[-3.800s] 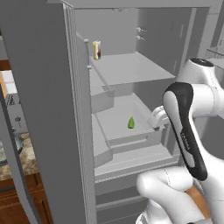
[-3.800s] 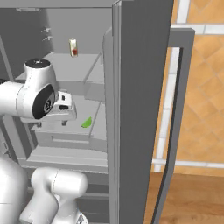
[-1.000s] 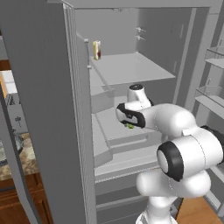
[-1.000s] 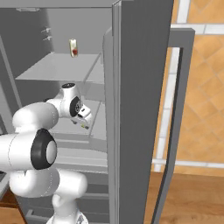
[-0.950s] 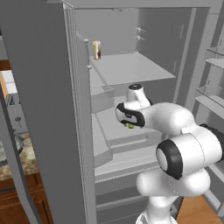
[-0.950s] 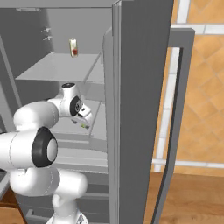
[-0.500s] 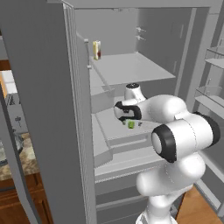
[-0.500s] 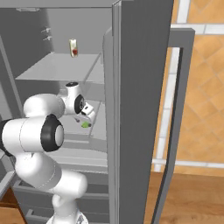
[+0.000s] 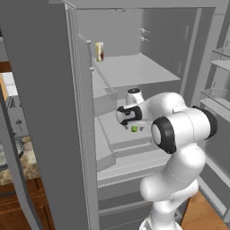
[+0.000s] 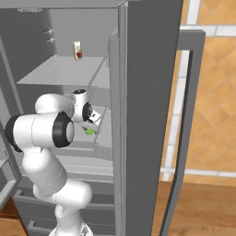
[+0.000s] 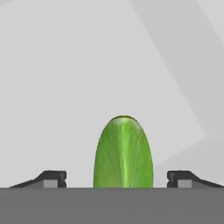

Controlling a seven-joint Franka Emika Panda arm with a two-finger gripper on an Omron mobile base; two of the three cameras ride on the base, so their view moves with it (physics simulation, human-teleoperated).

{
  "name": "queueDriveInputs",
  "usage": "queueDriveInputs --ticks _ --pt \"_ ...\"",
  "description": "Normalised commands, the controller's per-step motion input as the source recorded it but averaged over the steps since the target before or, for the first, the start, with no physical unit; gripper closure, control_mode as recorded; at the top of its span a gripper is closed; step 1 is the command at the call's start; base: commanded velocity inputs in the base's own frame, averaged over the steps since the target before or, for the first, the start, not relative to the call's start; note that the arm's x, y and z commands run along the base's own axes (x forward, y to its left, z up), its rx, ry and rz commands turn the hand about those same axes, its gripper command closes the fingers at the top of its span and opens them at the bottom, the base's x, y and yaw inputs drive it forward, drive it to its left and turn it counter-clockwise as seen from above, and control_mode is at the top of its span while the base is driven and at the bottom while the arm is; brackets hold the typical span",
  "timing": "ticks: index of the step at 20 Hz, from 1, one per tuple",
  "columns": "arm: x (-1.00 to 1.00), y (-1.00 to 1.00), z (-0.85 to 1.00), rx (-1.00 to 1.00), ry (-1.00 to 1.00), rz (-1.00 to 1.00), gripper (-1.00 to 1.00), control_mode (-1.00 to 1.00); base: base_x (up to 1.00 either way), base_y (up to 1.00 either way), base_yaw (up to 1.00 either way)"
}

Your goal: Grab a lemon wedge from the fridge and one ice cube from the ice bowl, and put them in the glass of lemonade.

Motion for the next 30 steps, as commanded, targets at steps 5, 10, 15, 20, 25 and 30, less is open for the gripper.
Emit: queueDriveInputs --ticks 5,10,15,20,25,30 --pt "0.00 0.00 -0.18 0.00 0.00 0.00 1.00 -1.00 0.00 0.00 0.00" --pt "0.00 0.00 -0.09 0.00 0.00 0.00 1.00 -1.00 0.00 0.00 0.00" --pt "-0.10 0.00 0.00 0.00 0.00 0.00 1.00 -1.00 0.00 0.00 0.00" --pt "-0.96 -0.11 0.04 0.03 -0.12 0.06 1.00 -1.00 0.00 0.00 0.00" --pt "-1.00 0.00 0.47 0.03 -0.14 0.13 1.00 -1.00 0.00 0.00 0.00" --pt "-0.95 0.00 1.00 0.00 -0.10 0.12 1.00 -1.00 0.00 0.00 0.00"
